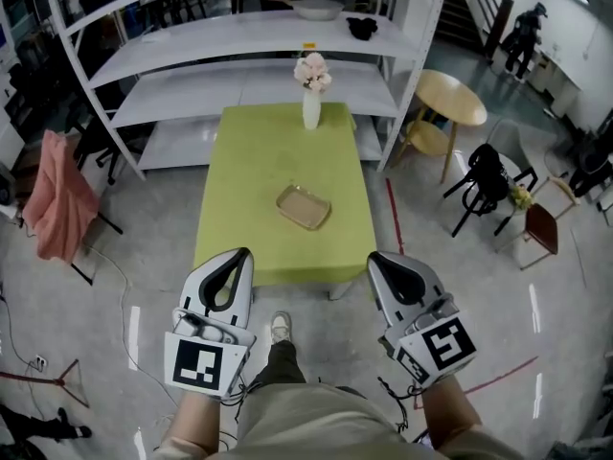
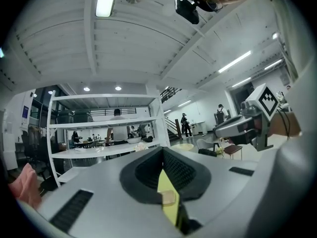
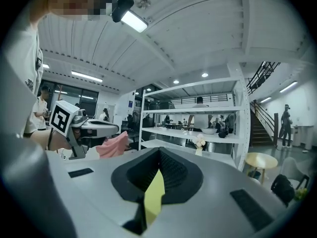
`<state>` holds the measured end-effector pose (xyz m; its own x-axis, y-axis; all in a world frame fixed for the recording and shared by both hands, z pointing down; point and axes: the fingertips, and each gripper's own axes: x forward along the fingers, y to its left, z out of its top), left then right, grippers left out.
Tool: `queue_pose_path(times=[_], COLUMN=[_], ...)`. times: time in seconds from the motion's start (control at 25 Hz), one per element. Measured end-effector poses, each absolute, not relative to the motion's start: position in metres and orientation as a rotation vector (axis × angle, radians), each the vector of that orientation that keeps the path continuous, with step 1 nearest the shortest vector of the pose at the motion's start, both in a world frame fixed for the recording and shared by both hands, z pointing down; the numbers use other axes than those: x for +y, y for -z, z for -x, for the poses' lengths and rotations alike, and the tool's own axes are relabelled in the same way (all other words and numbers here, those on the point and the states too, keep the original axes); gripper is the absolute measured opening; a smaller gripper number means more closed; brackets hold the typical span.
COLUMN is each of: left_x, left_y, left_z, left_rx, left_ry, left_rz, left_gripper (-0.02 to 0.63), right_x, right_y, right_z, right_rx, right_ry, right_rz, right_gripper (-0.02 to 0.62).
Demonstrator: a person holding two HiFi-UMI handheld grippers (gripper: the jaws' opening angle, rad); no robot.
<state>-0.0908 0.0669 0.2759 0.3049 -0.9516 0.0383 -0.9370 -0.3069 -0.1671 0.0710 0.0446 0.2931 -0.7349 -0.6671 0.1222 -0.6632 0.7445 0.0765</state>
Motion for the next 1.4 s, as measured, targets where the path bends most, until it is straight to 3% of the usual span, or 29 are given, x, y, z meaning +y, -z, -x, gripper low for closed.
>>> queue_pose_path(times=[0.8,1.4], left_x=[-0.138,-0.213], left_y=[-0.289,-0.315], left_z=[0.190,0.192], left_rx=[1.663,1.722], left_ry=[0.258,0.345], left_rz=[2.546,2.570], left_gripper=[0.006,0.006], right_x=[-0.151,-0.232], right_y=[-0.304,-0.333], right_z=[0.025,0.028], right_rx=[-2.684,-2.690], right_ry=[-0.050,-0.157], right_rz=[-1.201,-1.132], right_gripper=[0.006,0.006])
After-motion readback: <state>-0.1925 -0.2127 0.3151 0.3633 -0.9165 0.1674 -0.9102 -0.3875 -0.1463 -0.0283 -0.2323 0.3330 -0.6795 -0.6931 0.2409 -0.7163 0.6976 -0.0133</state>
